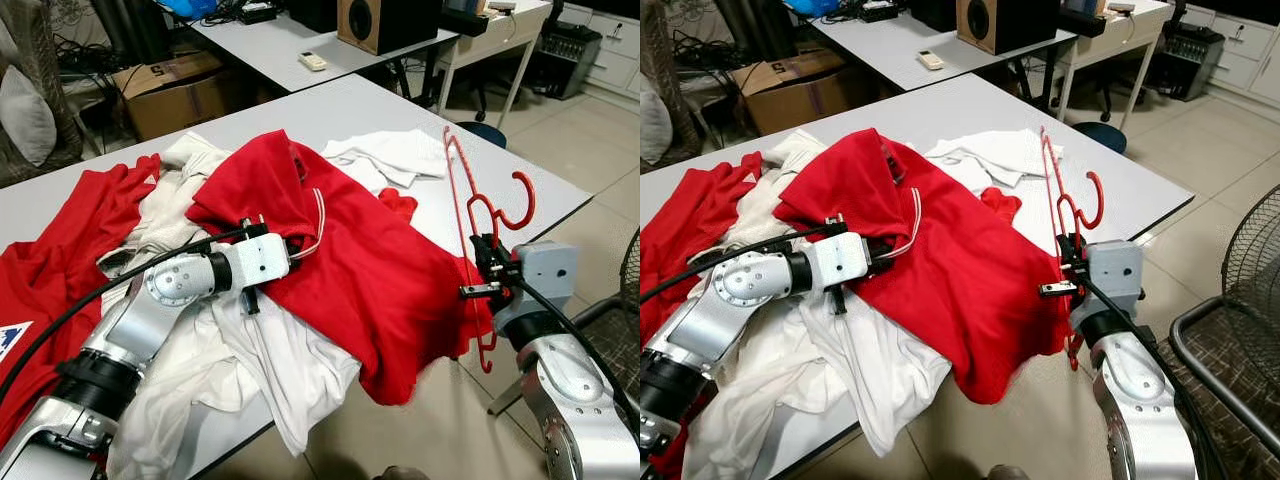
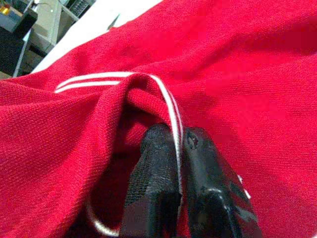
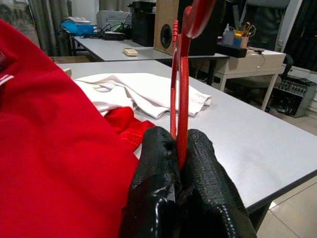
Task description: Hang hanger
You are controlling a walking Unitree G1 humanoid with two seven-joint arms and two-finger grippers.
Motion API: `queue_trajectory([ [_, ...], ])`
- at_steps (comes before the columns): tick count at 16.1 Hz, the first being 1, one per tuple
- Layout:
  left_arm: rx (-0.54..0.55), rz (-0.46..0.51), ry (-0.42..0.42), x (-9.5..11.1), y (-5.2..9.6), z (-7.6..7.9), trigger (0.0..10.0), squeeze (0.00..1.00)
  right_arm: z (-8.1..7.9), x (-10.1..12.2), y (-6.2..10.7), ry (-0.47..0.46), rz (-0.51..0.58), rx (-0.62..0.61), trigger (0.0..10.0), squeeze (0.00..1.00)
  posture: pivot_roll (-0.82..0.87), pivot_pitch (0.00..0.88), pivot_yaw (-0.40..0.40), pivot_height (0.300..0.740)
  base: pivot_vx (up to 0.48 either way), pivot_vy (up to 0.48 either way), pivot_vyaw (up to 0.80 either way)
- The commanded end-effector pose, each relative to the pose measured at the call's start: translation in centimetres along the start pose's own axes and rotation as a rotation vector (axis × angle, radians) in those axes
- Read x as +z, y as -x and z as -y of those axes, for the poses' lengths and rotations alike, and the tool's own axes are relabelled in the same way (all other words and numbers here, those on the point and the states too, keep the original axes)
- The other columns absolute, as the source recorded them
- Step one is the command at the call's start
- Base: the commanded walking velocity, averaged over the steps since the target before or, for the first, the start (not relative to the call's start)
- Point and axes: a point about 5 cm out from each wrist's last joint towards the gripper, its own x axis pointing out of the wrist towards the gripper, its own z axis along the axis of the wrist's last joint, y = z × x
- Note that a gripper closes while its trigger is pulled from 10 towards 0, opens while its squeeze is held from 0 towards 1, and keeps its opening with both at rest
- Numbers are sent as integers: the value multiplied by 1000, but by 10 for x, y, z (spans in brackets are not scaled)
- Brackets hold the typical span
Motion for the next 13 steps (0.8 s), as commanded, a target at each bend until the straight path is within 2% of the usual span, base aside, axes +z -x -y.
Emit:
queue_trajectory([
  [1, 2, -4, 3, 0, 3, -2, 0, 0, 0, 3, 2, 0, 12, -9, 10000, 0, -211, 0, 74, 740, 0, 0, 0],
  [4, 3, 10, 33, 4, 4, -1, 0, 0, -3, 2, 2, -6, 8, 0, 10000, 0, -200, 1, 70, 740, 0, 0, 0],
  [6, 21, 49, 109, 11, 6, -9, 0, 0, -7, 3, 2, -17, 22, 15, 10000, 0, -207, 0, 82, 740, 0, 0, 0],
  [8, 23, 127, 214, 24, 6, -20, 0, 0, -10, 9, 3, -48, 53, 48, 10000, 0, -210, 0, 91, 740, 0, 0, 0],
  [9, 76, 225, 364, 37, 7, -39, 0, 0, -18, 13, 10, -96, 73, 177, 10000, 0, -205, 0, 91, 740, 0, 0, 0],
  [11, 107, 268, 429, 43, 8, -48, 0, 0, -23, 14, 15, -98, 71, 257, 10000, 0, -203, 0, 87, 740, 0, 0, 0],
  [13, 162, 369, 518, 59, 11, -71, 0, 0, -33, 26, 19, -110, 107, 427, 10000, 0, -207, 0, 90, 740, 0, 0, 0],
])
